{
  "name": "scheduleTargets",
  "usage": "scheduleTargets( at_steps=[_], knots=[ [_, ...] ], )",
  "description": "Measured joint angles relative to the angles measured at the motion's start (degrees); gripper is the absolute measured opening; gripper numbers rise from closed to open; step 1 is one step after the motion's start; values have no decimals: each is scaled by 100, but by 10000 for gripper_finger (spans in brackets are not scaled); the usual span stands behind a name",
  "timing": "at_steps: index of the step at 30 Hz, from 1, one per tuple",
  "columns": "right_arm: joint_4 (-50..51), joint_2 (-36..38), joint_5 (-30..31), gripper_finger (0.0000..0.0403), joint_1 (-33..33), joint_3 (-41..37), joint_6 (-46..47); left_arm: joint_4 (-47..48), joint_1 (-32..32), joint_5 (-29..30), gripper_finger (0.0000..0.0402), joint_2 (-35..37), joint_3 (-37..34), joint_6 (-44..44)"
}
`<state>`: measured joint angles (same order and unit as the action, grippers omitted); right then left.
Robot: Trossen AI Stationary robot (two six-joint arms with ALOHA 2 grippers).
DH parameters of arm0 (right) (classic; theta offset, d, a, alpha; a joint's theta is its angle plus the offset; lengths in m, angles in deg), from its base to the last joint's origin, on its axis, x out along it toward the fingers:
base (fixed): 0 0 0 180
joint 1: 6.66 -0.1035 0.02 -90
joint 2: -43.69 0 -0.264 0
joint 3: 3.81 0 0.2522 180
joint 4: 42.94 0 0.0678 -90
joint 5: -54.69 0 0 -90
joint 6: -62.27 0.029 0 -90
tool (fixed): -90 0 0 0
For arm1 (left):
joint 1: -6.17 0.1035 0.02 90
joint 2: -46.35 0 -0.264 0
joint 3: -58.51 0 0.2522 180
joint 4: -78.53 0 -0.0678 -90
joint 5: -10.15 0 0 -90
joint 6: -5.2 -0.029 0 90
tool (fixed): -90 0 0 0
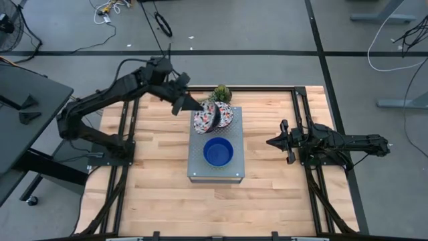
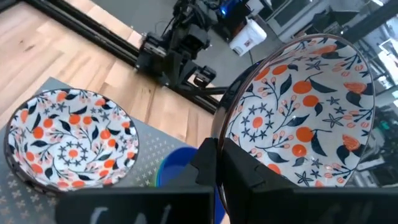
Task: Pick & Place Mini bowls
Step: Stack the white patterned bowl on the other white patterned bowls on the shelf
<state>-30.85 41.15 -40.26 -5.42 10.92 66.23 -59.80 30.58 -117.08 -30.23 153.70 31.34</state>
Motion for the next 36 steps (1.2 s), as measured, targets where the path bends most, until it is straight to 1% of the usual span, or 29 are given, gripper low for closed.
scheduleTargets(
  at_steps=[4,7,10,15,18,21,28,36],
  knots=[
    [1,0,0,11,1,0,1,138,139,-158,9,-326,283,19],
    [0,0,0,11,-1,0,1,411,222,-164,9,-583,769,-133],
    [0,0,2,11,1,0,1,929,336,-145,9,-872,1318,-422],
    [2,0,1,11,1,0,0,1955,491,391,9,-1403,2128,-880],
    [2,0,0,11,1,0,1,2299,567,695,9,-1681,2456,-988],
    [0,0,1,11,1,1,0,2491,636,849,9,-1954,2630,-947],
    [0,0,1,11,1,0,1,2520,699,854,9,-2487,2677,-573],
    [2,0,1,11,1,0,1,2684,696,804,9,-2713,2677,-274]
  ],
)
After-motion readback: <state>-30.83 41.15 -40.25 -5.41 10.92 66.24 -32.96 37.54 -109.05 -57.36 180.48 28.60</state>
